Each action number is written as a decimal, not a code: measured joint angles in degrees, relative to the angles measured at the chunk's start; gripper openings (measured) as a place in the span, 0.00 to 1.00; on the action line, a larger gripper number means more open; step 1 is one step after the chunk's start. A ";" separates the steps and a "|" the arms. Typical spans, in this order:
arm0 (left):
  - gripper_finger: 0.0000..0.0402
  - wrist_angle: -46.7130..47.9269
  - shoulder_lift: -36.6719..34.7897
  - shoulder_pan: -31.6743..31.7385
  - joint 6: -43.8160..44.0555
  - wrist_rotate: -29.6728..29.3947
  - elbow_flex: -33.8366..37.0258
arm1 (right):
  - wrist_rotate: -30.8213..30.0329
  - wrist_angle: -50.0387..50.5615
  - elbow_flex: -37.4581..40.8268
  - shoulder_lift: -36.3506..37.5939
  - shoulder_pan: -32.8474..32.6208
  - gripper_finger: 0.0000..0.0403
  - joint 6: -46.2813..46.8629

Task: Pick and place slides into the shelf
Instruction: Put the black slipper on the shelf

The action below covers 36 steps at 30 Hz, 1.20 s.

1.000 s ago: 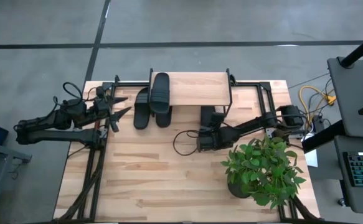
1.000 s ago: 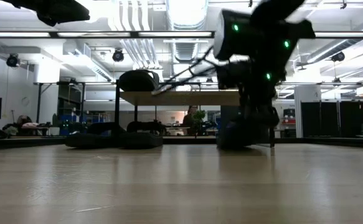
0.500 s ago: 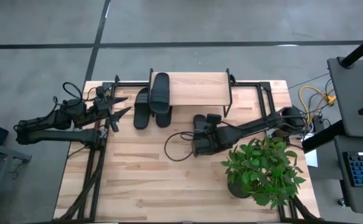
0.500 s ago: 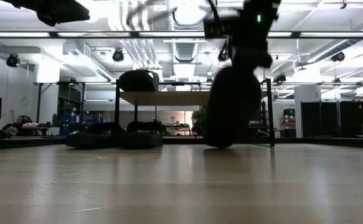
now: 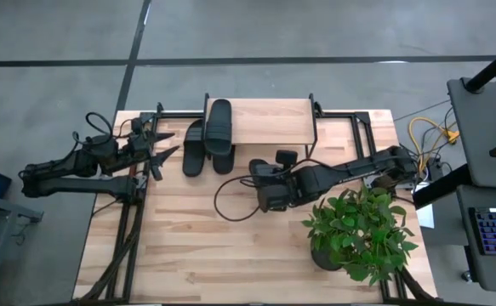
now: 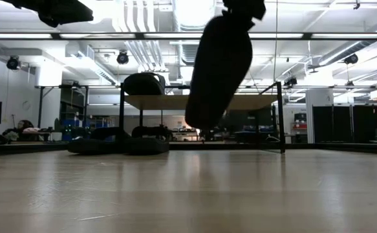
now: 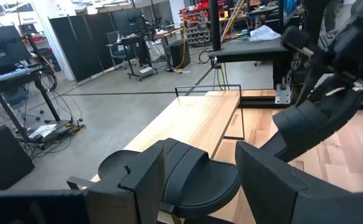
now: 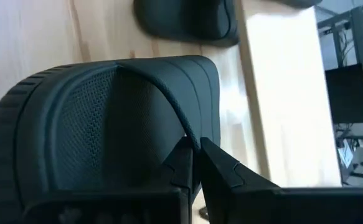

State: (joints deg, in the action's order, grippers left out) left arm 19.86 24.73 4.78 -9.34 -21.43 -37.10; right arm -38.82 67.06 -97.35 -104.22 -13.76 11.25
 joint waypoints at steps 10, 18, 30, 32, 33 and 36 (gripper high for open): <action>0.44 0.00 0.61 0.00 0.00 -0.02 0.02 | -2.56 0.23 -7.86 0.00 0.00 0.02 -6.19; 0.44 0.10 0.79 0.00 0.02 0.00 0.02 | -8.02 0.40 -13.36 0.00 0.04 0.02 -10.29; 0.44 0.13 0.75 0.00 0.04 0.00 0.02 | -12.35 0.01 -13.97 0.00 2.66 0.02 -12.87; 0.44 0.11 0.79 0.00 0.02 0.00 0.02 | -12.38 0.01 -13.85 0.00 3.06 0.02 -12.88; 0.44 0.13 0.77 0.00 0.00 0.00 0.02 | -12.40 0.01 -13.85 0.00 3.15 0.02 -12.90; 0.44 -0.12 1.09 0.00 -1.40 0.02 0.04 | -12.38 0.01 -13.93 0.00 3.03 0.02 -13.03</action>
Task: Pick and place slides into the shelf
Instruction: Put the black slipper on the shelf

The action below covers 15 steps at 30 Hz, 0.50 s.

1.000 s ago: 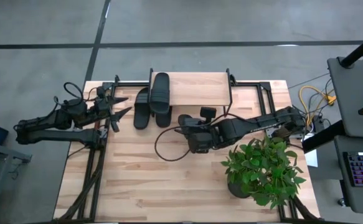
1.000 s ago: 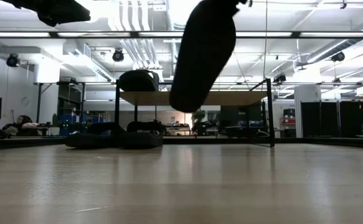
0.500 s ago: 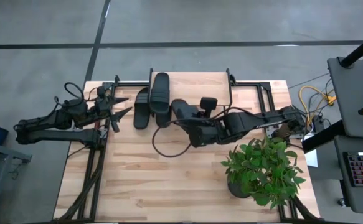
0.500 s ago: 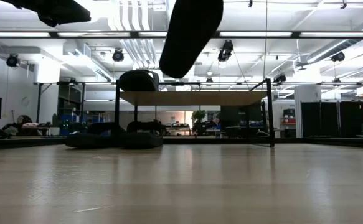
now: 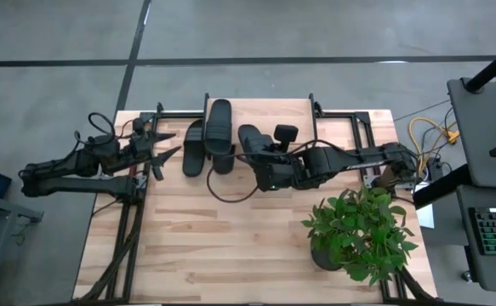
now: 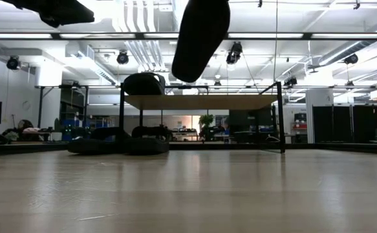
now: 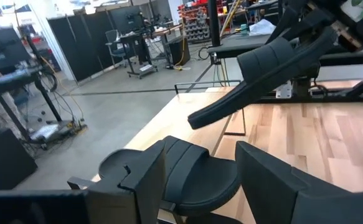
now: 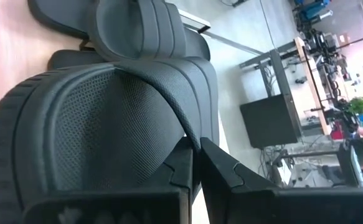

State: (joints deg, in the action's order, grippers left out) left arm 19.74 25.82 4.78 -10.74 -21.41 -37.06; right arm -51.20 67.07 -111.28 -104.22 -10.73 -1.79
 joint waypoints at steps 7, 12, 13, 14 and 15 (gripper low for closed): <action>0.44 -3.04 2.47 0.00 -1.73 0.15 0.04 | -1.81 -1.35 -0.20 0.04 0.78 0.02 -0.89; 0.44 -3.05 3.31 0.00 -1.69 0.15 0.04 | -6.46 -9.69 3.03 0.04 2.72 0.02 -4.34; 0.44 -3.05 3.40 0.00 -1.69 0.14 0.04 | -7.08 -11.31 3.64 0.04 2.98 0.02 -5.20; 0.44 -3.03 3.43 0.00 -1.69 0.14 0.04 | -7.48 -13.01 4.28 0.04 3.23 0.02 -6.11; 0.44 -3.03 3.40 0.00 -1.69 0.13 0.04 | -7.63 -14.72 4.97 0.04 3.49 0.02 -7.05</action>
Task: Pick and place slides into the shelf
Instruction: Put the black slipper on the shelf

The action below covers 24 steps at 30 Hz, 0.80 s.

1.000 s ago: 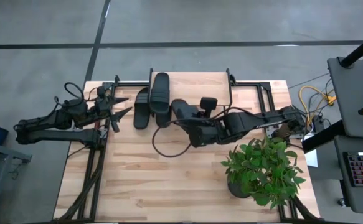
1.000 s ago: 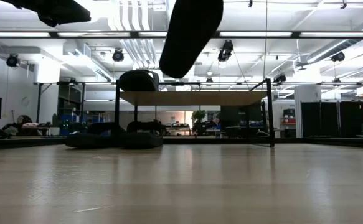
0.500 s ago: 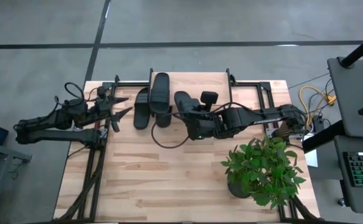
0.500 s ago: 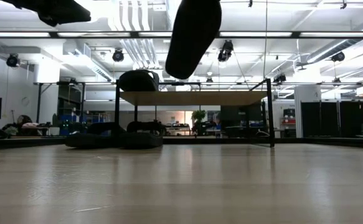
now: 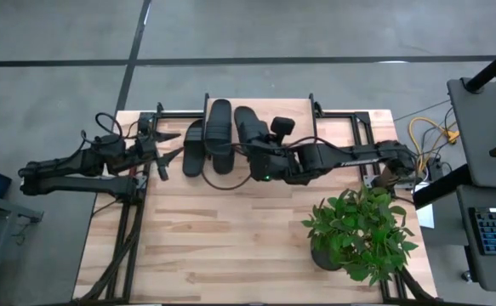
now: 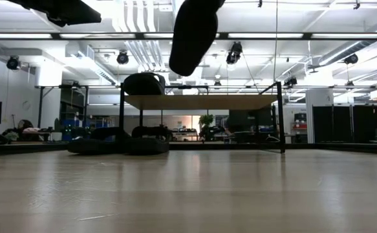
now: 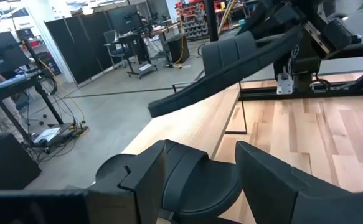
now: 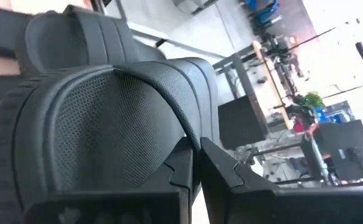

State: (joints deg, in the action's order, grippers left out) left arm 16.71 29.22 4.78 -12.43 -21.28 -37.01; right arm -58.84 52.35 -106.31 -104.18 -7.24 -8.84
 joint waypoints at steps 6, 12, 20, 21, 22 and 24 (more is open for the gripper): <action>0.44 0.00 -1.23 0.00 0.02 0.00 0.00 | -3.40 -5.97 3.99 0.00 1.74 0.02 -2.37; 0.44 0.07 -2.44 0.00 0.04 0.00 0.00 | -3.70 -13.11 7.37 -0.49 3.48 0.02 -5.85; 0.44 0.28 -2.85 0.00 0.07 -0.02 0.00 | -7.84 -18.00 8.24 -3.90 4.28 0.02 -11.01; 0.44 0.26 -2.85 0.00 0.08 -0.02 0.00 | -8.31 -18.26 8.22 -4.20 4.47 0.02 -11.29; 0.44 0.30 -2.81 0.00 0.07 -0.02 0.00 | -8.84 -18.29 8.22 -4.66 4.58 0.02 -11.76; 0.44 0.28 -2.70 0.00 0.07 -0.02 0.00 | -10.06 -18.38 8.22 -5.57 4.92 0.02 -12.28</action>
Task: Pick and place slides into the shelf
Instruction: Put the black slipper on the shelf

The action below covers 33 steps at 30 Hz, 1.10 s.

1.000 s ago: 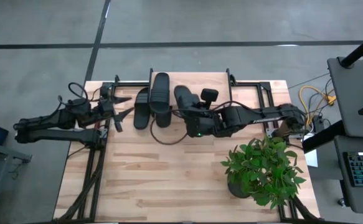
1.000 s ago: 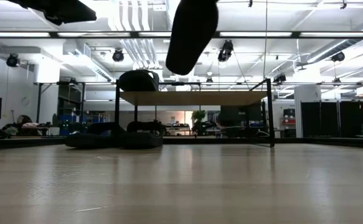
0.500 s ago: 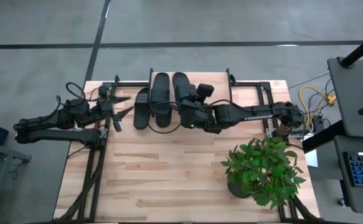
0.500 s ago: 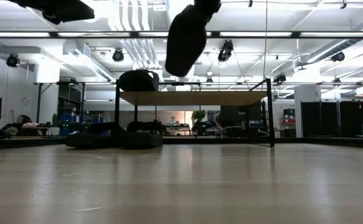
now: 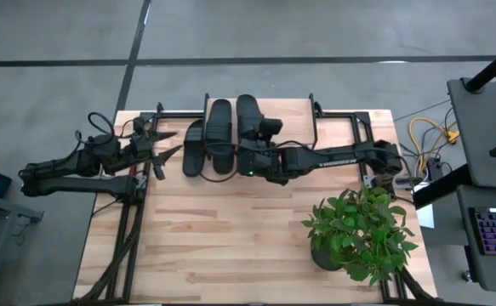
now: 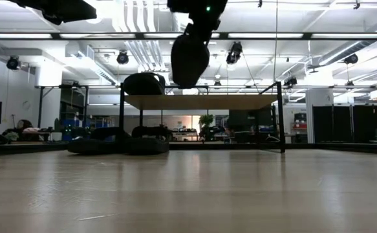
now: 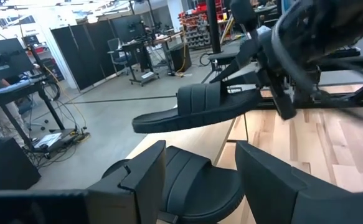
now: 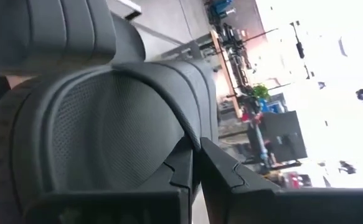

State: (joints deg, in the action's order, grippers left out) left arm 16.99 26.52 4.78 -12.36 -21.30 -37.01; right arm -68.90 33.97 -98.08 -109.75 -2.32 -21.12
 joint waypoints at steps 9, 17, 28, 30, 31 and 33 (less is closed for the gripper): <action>0.44 0.09 -0.06 0.00 0.00 -0.15 0.32 | -0.29 -0.42 0.00 -4.35 1.37 0.02 -0.14; 0.44 0.32 -0.05 0.00 0.00 -0.15 0.74 | -0.38 -2.57 -0.02 -5.71 2.41 0.02 0.06; 0.44 0.13 -0.06 0.00 -0.02 -0.15 0.74 | 1.97 -3.61 0.66 -5.71 3.09 0.02 0.05; 0.44 0.14 -0.06 0.00 -0.02 -0.15 0.74 | 3.23 -3.94 0.92 -5.69 3.21 0.02 0.08; 0.44 0.15 -0.06 0.00 -0.02 -0.16 0.74 | 3.93 -4.40 1.07 -5.69 3.25 0.02 0.08; 0.44 0.15 -0.06 0.00 -0.02 -0.17 0.76 | 4.63 -4.77 1.16 -5.69 3.29 0.02 0.01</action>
State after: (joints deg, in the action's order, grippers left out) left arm 17.15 26.46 4.78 -12.38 -21.47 -36.25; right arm -64.27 29.20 -96.92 -115.44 0.97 -21.11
